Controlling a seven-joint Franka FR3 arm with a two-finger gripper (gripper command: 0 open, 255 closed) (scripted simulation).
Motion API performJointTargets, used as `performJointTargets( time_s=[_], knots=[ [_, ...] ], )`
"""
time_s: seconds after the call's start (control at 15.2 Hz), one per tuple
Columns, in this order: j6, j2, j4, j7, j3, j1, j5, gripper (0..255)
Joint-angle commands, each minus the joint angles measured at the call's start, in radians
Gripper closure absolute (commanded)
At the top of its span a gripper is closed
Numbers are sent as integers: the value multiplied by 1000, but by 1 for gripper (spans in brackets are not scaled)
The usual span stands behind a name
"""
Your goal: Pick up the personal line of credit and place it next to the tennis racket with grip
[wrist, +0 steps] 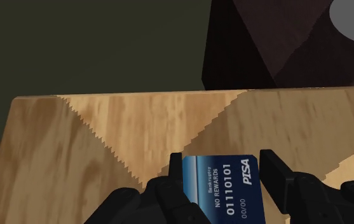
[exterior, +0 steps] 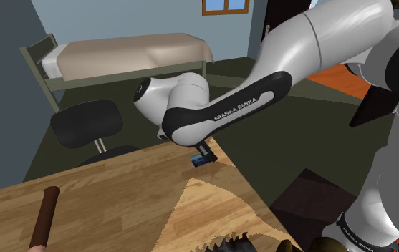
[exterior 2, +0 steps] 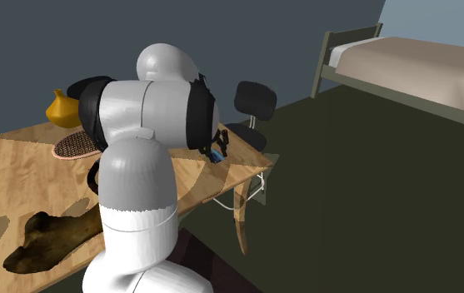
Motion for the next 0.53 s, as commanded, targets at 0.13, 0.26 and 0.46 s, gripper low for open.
performJointTargets(
  time_s=[0.13,0.26,0.46],
  knots=[
    [-44,-16,32,-19,1,0,5,255],
    [-66,-24,49,-27,2,1,7,255],
    [-100,-33,76,-40,3,2,9,255]
  ],
)
